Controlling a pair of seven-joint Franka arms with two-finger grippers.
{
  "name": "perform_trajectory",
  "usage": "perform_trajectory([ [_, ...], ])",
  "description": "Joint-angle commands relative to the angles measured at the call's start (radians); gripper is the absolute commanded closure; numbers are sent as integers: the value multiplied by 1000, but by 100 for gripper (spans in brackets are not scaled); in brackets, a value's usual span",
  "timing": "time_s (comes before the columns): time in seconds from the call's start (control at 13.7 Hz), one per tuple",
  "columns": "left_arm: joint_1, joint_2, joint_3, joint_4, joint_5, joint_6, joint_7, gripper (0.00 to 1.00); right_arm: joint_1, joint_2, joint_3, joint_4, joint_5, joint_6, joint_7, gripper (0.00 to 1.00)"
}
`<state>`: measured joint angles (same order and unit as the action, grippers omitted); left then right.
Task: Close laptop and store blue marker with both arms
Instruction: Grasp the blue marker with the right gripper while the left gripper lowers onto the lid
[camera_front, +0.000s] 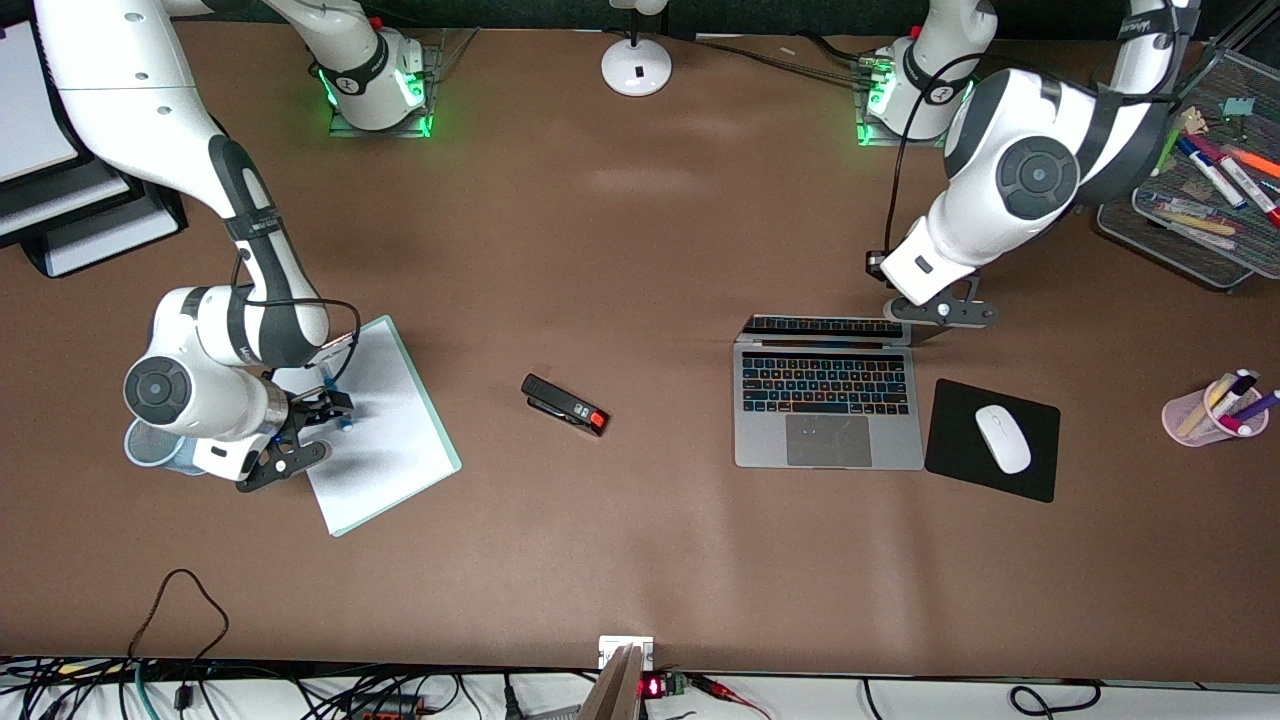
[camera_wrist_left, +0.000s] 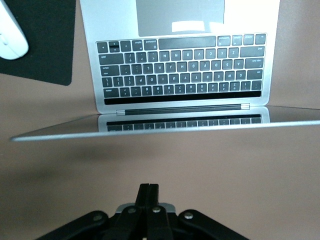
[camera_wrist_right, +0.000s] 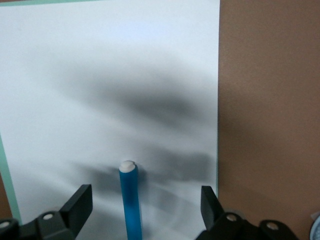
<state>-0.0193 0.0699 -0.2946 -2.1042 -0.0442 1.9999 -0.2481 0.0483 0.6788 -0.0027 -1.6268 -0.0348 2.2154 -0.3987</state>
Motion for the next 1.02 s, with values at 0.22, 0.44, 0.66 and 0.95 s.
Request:
perform_trajectory([
  [0.22,4,99,-5,1,-19,195,-5,100,7,-4,0,2,-2,3,-12,22],
  [0.44,4,123,-5,10,-11,282,0,100,7,-4,0,-2,-7,-10,-17,23],
  [0.66,12,152,-5,29,-6,347,13,100,22,-4,0,-18,-5,-10,-19,26],
  [0.95,15,228,-3,116,-5,353,26,100,19,4,-2,-15,-5,1,-19,35],
])
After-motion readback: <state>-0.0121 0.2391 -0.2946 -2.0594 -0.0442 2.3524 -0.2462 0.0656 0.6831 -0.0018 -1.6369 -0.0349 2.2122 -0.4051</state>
